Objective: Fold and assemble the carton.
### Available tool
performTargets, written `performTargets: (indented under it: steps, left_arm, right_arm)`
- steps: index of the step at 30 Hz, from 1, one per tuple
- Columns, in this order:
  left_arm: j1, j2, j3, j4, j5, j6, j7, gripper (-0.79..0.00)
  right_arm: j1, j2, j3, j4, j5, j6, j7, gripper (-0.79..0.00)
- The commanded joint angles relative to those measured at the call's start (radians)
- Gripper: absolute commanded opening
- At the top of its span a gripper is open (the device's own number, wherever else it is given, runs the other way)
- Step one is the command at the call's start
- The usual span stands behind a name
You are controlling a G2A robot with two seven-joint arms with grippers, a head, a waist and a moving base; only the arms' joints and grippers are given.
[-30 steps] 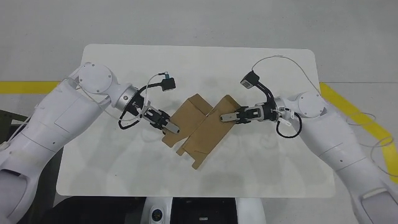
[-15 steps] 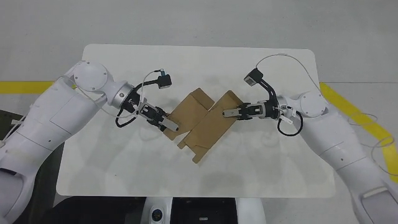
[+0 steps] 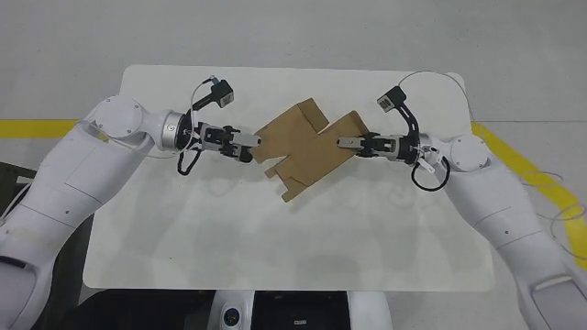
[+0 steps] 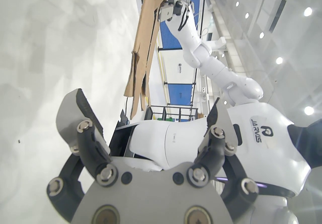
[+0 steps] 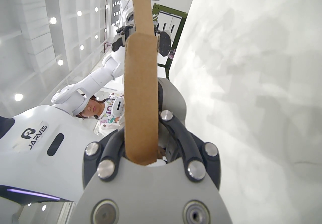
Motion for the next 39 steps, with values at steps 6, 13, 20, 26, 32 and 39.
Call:
performTargets:
  steps: [6, 13, 20, 26, 32, 39]
  left_arm:
    - [0.044, -0.005, -0.033, -0.033, -0.013, 0.049, 0.110, 0.000]
    - [0.071, -0.011, -0.070, -0.049, -0.031, 0.070, 0.129, 0.000]
    - [0.089, -0.011, -0.112, -0.059, -0.048, 0.087, 0.083, 0.000]
    - [0.104, -0.010, -0.153, -0.088, -0.048, 0.099, 0.071, 0.000]
    - [0.114, -0.013, -0.182, -0.110, -0.039, 0.113, 0.077, 0.000]
    - [0.116, -0.032, -0.175, -0.101, -0.015, 0.126, 0.121, 0.000]
  right_arm:
    - [-0.031, -0.005, 0.019, -0.038, -0.045, 0.024, -0.107, -0.785]
    - [-0.057, -0.008, 0.032, -0.058, -0.085, 0.045, -0.143, -0.785]
    - [-0.069, -0.013, 0.047, -0.056, -0.125, 0.052, -0.176, -0.785]
    - [-0.075, -0.020, 0.051, -0.056, -0.144, 0.060, -0.180, -0.785]
    - [-0.078, -0.026, 0.055, -0.061, -0.153, 0.065, -0.175, -0.785]
    - [-0.080, -0.034, 0.061, -0.071, -0.159, 0.068, -0.166, -0.785]
